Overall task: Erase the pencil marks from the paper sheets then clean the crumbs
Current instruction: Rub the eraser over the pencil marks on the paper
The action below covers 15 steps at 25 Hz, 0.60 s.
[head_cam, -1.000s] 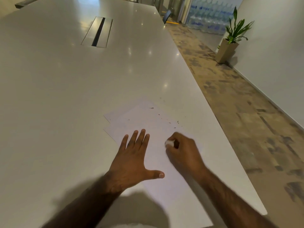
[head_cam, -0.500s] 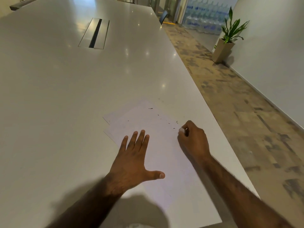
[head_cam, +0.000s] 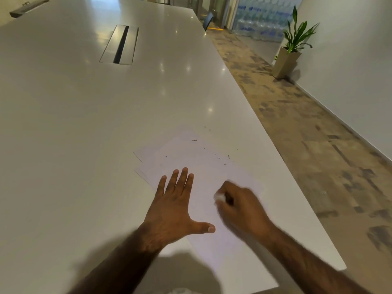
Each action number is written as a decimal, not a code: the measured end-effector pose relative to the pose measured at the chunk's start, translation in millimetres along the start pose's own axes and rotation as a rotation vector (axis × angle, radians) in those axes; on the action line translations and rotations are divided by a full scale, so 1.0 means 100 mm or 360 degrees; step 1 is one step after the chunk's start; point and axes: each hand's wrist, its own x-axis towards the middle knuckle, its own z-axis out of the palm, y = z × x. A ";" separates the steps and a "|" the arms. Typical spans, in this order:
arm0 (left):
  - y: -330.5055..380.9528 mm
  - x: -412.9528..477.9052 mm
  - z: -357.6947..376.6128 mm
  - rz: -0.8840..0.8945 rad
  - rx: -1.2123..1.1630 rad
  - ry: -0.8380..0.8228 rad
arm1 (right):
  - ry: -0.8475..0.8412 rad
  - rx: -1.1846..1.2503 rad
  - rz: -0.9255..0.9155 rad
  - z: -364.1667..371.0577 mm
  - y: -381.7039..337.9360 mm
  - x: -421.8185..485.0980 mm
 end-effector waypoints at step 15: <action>-0.02 0.01 0.03 0.0025 0.0018 0.0030 | -0.0299 0.0078 -0.0190 0.08 -0.19 -0.05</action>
